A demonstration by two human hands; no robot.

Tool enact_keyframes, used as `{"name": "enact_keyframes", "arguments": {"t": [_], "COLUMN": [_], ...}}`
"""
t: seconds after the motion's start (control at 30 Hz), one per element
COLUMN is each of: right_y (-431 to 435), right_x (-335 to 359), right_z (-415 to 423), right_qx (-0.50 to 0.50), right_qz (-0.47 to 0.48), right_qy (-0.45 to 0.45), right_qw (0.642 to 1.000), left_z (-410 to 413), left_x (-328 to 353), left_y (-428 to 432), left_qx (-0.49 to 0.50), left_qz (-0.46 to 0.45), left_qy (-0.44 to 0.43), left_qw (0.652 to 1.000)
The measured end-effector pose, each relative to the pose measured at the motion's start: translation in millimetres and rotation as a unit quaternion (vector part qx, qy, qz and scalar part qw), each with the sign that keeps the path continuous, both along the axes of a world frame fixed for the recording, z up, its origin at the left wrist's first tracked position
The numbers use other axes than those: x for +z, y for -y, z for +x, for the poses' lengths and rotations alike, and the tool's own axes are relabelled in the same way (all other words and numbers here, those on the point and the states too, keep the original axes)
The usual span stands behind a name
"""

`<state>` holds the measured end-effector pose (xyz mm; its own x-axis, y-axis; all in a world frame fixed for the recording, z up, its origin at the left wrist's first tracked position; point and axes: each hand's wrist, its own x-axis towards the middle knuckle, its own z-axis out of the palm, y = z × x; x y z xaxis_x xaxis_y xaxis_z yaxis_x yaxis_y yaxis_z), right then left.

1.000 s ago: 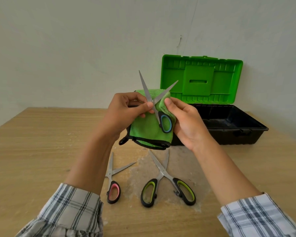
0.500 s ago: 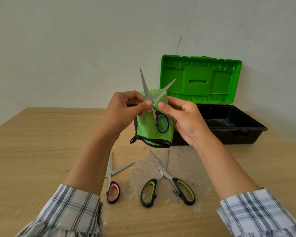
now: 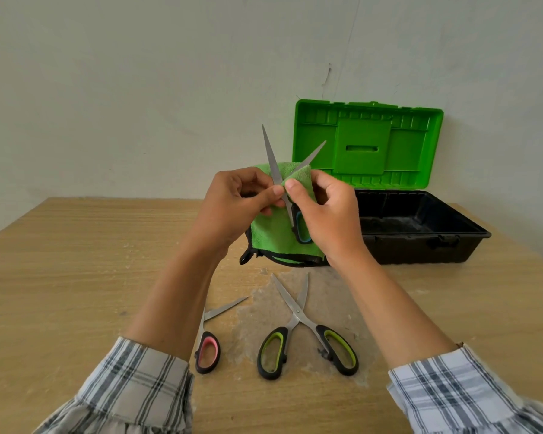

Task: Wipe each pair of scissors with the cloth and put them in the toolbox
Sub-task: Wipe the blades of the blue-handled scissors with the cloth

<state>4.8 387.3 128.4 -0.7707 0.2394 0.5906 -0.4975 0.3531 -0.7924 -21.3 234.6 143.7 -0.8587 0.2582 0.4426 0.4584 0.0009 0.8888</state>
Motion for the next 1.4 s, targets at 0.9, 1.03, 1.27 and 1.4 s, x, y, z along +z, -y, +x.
{"name": "enact_keyframes", "arguments": {"t": [0.9,1.03,1.27,1.4], "right_y": [1.4,-5.7,-29.9,-23.6], "right_x": [17.0,19.1,32.5,23.1], "right_z": [-12.2,-16.0,-10.2,2.1], "right_qx": [-0.065,-0.058,-0.009,0.048], "right_qz": [-0.071,-0.101,-0.230,-0.218], "right_qy": [-0.014,-0.009,0.022,0.065], "right_qw": [0.995,0.993,0.973,0.973], "left_z": [1.7,3.0,1.4,2.8], "left_x": [3.9,3.7,4.7,7.1], "left_y": [6.4,5.9,11.9,13.1], "left_qx": [0.028,0.033,0.044,0.040], "left_qz": [-0.018,-0.032,-0.026,-0.014], "left_qy": [0.003,0.008,0.016,0.015], "left_qw": [0.999,0.999,0.999,0.999]}}
